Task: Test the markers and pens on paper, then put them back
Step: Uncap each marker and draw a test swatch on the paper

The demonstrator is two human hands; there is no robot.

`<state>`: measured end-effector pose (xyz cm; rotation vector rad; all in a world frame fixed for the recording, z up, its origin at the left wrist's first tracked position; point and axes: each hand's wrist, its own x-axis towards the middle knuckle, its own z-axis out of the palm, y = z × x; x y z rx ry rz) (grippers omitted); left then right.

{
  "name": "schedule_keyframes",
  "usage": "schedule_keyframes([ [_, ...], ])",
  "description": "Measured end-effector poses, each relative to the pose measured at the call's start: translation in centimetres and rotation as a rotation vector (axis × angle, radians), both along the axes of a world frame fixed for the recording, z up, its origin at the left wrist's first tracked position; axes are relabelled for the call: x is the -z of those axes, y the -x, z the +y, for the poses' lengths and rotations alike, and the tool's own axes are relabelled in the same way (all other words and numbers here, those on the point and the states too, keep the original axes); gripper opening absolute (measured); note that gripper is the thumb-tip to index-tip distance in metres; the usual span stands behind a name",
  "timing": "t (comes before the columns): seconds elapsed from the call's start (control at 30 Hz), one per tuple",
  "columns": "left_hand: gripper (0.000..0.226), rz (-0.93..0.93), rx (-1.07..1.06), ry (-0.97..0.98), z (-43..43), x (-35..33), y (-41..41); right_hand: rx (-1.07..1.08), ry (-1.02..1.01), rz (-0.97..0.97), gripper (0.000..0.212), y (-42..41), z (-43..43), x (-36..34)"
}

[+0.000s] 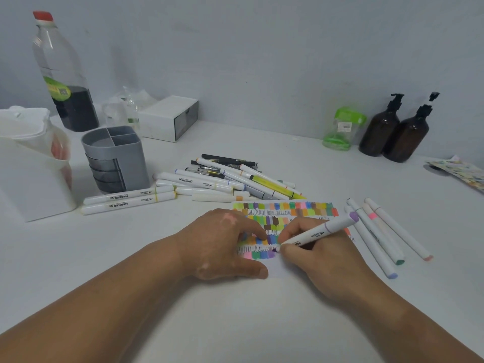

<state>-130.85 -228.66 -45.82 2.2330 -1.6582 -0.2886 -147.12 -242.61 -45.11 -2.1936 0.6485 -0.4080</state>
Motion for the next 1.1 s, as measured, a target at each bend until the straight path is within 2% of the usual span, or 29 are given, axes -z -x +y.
schedule_keyframes([
  [0.3, 0.067, -0.014, -0.007, -0.019, -0.1, 0.3, -0.1, -0.031, -0.004, -0.006, 0.020, 0.1, -0.3, 0.3],
  [0.37, 0.068, -0.012, -0.002, -0.012, 0.0, 0.3, -0.3, -0.020, -0.031, -0.068, 0.019, 0.2, -0.6, 0.4],
  [0.43, 0.066, 0.011, -0.022, 0.050, 0.1, 0.3, -0.3, 0.033, -0.168, -0.206, 0.013, 0.4, -1.3, 0.5],
  [0.53, 0.035, 0.166, -0.159, 0.318, 0.1, -0.1, -0.8, 0.116, -0.441, -0.409, 0.015, 0.6, -2.6, 0.5],
  [0.6, 0.017, 0.380, -0.273, 0.478, 0.1, -0.3, -1.4, 0.136, -0.493, -0.473, 0.017, 0.7, -3.4, 0.4],
  [0.67, 0.015, 0.654, -0.312, 0.558, 0.1, -0.3, -1.8, 0.116, -0.520, -0.501, 0.013, 0.8, -3.8, 0.5],
  [0.73, 0.016, 0.783, -0.284, 0.569, 0.1, -0.2, -1.6, 0.063, -0.551, -0.508, 0.011, 0.8, -3.7, 0.5],
  [0.8, 0.021, 0.820, -0.202, 0.547, -0.1, 0.0, -1.0, -0.001, -0.630, -0.537, 0.015, 0.7, -3.6, 0.5],
  [0.9, 0.016, 0.908, -0.112, 0.522, -0.2, 0.4, -0.6, -0.035, -0.720, -0.583, 0.007, 0.8, -3.7, 0.3],
  [1.0, 0.011, 0.853, -0.084, 0.478, -0.2, 0.4, -0.7, -0.044, -0.702, -0.603, 0.002, 1.1, -3.8, 0.0],
  [1.1, 0.015, 0.790, -0.064, 0.437, -0.2, 0.3, -0.5, -0.087, -0.702, -0.612, 0.015, 1.2, -3.8, -0.1],
])
